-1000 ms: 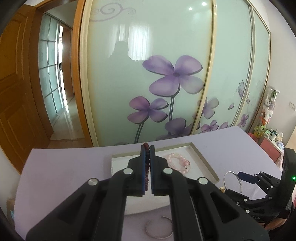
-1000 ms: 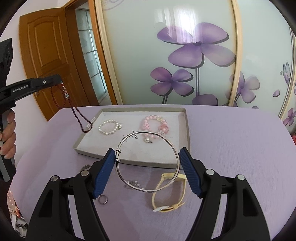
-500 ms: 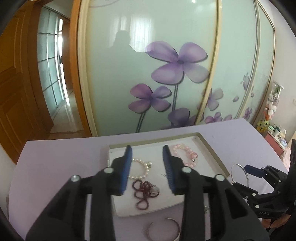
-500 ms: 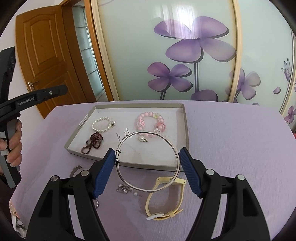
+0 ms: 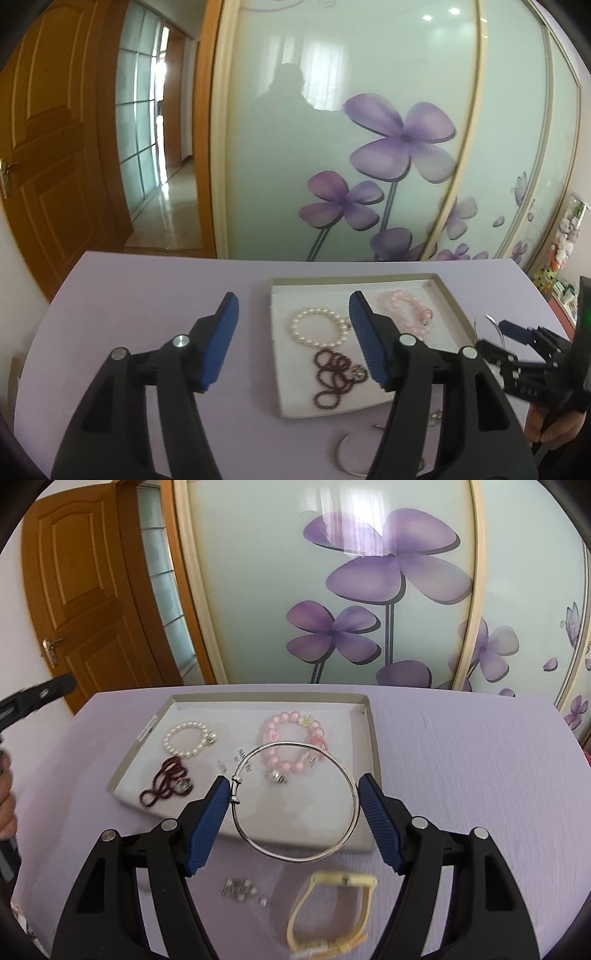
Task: Organize jewelry
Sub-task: 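Carry the silver bangle into the tray with the right gripper while the left carries the red necklace there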
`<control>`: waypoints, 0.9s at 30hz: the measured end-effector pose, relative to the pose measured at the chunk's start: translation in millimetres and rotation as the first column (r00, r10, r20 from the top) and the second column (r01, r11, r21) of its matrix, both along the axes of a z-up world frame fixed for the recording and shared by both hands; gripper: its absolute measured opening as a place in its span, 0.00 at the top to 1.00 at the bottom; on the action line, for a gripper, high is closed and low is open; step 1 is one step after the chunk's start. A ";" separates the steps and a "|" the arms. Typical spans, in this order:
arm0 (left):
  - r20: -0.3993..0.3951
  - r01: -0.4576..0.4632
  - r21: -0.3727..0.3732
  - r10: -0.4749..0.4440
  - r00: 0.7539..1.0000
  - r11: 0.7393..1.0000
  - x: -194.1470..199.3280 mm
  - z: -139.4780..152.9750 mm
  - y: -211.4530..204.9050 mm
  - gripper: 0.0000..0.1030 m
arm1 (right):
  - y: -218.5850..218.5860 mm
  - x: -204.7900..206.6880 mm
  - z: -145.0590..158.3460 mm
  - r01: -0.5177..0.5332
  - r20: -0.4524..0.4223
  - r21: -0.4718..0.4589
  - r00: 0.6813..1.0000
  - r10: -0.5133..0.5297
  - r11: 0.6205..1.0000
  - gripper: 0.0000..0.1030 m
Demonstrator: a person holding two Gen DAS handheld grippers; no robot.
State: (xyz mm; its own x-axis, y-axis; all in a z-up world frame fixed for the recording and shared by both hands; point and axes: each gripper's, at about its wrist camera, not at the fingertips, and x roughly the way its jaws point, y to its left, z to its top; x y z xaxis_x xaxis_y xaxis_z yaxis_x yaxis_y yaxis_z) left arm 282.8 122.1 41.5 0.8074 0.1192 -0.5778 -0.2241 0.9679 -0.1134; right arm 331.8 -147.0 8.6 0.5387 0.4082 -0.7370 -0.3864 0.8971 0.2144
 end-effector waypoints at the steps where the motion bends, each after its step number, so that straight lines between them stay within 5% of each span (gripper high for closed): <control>1: -0.003 -0.005 -0.003 0.005 1.000 1.000 -0.7 -1.6 2.8 0.38 | 2.3 6.5 -3.0 0.006 -0.012 0.000 1.000 -0.006 1.000 0.29; 9: -0.023 -0.018 -0.006 0.018 1.000 1.000 -5.5 -11.9 16.6 0.38 | 15.0 46.2 -31.6 0.033 -0.138 0.000 0.990 -0.033 0.999 0.29; 27: -0.051 -0.010 -0.013 0.009 0.999 1.000 -8.9 -28.2 19.8 0.37 | 6.5 51.5 -38.3 0.064 -0.191 0.024 0.980 -0.059 0.998 0.29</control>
